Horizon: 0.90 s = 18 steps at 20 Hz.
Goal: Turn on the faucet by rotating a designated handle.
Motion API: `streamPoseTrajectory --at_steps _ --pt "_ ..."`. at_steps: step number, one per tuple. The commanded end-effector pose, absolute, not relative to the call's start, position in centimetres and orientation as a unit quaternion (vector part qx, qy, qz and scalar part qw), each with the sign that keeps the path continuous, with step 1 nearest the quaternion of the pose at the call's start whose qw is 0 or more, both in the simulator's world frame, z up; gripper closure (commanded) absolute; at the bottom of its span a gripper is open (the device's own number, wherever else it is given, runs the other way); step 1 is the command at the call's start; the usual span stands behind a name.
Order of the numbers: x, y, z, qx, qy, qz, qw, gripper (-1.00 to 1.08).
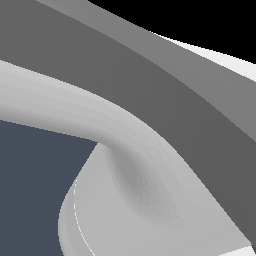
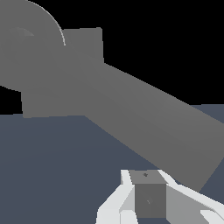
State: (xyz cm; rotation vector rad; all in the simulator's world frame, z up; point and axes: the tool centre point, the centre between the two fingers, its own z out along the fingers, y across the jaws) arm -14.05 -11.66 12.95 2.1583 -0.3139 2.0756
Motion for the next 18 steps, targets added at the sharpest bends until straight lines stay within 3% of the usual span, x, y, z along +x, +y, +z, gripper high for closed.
streamPoseTrajectory --at_steps 1,18 --pt "-13.5 -12.7 14.7 0.703 -0.104 0.7 0.067 1.08" --pt "-14.4 -15.3 17.9 0.706 -0.108 0.696 0.07 1.08"
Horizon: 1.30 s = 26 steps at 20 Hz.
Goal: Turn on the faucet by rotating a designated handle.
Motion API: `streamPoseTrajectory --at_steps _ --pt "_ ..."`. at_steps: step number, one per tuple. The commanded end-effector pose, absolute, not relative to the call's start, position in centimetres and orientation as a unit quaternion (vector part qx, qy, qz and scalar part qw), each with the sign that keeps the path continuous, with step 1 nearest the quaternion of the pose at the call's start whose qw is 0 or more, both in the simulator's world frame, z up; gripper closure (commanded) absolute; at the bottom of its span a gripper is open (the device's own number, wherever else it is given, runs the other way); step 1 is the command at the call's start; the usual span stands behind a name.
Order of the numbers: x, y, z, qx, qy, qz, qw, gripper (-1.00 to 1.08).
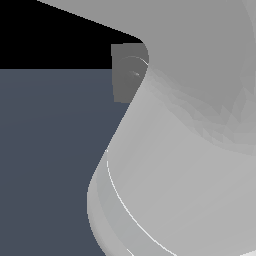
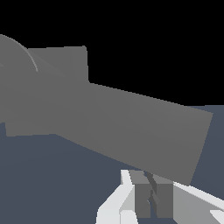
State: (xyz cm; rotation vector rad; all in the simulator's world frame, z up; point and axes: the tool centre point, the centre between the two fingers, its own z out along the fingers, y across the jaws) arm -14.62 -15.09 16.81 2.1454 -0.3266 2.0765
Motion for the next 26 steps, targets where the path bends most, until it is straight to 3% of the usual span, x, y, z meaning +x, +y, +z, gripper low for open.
streamPoseTrajectory --at_steps 1,26 --pt "-14.4 -15.4 18.3 0.706 -0.108 0.696 0.07 1.08" --pt "-14.5 -16.6 26.2 0.702 -0.105 0.701 0.07 1.08"
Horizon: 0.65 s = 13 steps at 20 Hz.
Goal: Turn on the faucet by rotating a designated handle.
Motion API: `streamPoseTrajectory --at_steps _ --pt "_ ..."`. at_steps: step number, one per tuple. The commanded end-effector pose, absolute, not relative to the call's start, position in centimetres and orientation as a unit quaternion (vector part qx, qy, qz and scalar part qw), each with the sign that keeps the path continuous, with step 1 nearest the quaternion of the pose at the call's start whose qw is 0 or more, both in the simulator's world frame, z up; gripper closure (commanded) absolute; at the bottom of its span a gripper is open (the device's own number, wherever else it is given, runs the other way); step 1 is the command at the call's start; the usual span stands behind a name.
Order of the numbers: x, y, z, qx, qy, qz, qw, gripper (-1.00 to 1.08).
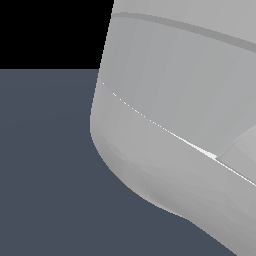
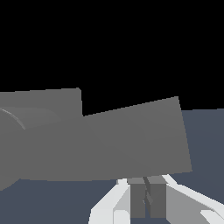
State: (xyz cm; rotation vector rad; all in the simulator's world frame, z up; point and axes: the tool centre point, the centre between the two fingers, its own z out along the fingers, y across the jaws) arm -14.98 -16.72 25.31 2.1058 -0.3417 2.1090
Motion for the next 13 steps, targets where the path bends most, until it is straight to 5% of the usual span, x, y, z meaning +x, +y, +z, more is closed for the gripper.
streamPoseTrajectory --at_steps 1,13 --pt "-14.5 -16.7 26.5 0.702 -0.105 0.701 0.07 1.08" --pt "-14.5 -17.1 29.7 0.7 -0.104 0.703 0.07 1.08"
